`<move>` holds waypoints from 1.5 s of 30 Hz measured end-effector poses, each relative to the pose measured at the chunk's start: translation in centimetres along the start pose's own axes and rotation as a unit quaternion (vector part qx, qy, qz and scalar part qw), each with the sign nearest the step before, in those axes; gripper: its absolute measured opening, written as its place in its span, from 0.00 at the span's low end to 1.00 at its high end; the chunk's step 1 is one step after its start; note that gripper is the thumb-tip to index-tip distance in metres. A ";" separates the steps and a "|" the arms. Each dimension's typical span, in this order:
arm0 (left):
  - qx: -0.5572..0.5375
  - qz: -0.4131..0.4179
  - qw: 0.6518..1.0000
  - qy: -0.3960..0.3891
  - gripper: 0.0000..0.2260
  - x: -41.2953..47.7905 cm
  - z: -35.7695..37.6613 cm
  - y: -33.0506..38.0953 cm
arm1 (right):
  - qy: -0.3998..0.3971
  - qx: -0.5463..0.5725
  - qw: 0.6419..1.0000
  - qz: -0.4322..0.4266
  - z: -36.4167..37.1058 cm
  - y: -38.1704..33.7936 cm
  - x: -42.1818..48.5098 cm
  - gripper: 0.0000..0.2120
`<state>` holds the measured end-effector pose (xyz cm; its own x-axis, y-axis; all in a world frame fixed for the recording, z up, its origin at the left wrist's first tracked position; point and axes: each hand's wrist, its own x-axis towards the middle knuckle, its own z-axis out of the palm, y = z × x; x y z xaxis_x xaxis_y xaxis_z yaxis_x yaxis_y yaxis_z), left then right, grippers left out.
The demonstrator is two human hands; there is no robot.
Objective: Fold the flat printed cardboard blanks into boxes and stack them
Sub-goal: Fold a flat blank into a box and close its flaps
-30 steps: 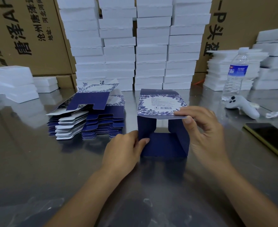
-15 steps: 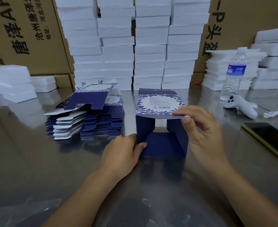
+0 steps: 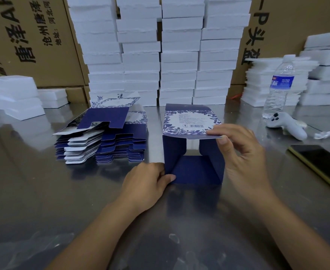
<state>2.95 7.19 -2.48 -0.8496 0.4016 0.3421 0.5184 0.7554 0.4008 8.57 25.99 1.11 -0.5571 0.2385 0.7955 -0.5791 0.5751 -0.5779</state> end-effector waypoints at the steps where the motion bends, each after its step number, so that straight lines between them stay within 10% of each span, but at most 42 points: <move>1: -0.005 0.000 1.000 0.003 0.19 0.0 0.1 0.0 | 0.003 0.000 1.000 -0.002 0.0 0.0 0.0 0.17; 16: -0.001 0.026 0.999 -0.033 0.17 -0.3 -0.8 -0.1 | -0.015 -0.018 0.999 -0.025 -0.4 0.7 0.2 0.21; 22: -0.336 0.010 0.937 0.096 0.22 -0.1 -2.5 0.8 | -0.053 -0.059 0.995 -0.061 -1.2 0.8 0.2 0.23; 31: -0.483 0.026 0.874 0.048 0.22 -0.2 -2.9 2.3 | -0.045 -0.048 0.998 -0.016 0.0 -0.2 -0.8 0.14; 45: -0.190 0.156 0.929 0.278 0.09 -0.4 -1.7 3.3 | -0.002 -0.027 0.996 -0.082 0.7 -1.3 -0.7 0.06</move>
<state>5.20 8.66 0.17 -0.5254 0.1613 0.8354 0.8176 0.3677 0.4432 9.29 24.57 1.18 -0.4598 0.1351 0.8777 -0.6294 0.6476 -0.4294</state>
